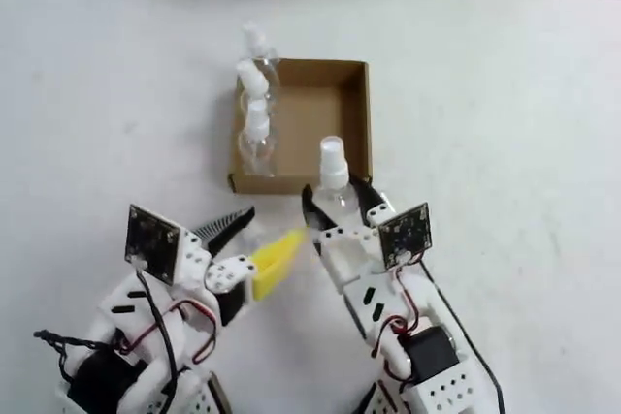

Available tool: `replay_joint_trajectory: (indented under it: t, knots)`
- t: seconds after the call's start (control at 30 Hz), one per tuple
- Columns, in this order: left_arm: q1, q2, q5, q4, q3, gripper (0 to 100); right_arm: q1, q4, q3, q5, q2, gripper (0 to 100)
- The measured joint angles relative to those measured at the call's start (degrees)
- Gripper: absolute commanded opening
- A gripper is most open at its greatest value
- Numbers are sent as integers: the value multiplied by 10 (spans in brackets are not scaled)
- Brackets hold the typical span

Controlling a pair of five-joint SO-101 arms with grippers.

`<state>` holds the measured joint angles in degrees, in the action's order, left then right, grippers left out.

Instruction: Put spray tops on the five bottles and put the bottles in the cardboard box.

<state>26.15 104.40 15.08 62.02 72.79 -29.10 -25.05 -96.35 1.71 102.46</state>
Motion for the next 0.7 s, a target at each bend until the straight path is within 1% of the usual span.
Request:
replay_joint_trajectory:
  t: [0.03, 0.1, 0.2, 0.37, 0.5, 0.7]
  knots:
    - [-11, 0, -1, 0, 0, 11, 0, 2, 0, 0, 0, 15]
    - [-30, 0, -6, 0, 0, 49, 5, 13, 0, 0, 0, 15]
    - [-55, 0, -39, 0, 0, 22, 18, 51, 0, 0, 0, 15]
    - [-95, 3, -47, -5, 33, 23, 54, 127, 0, -33, 0, 15]
    - [-113, -3, -47, -47, 97, 23, 62, 143, 0, -38, 0, 15]
    - [-114, -4, -47, -109, 164, 23, 76, 165, 0, -38, 0, 15]
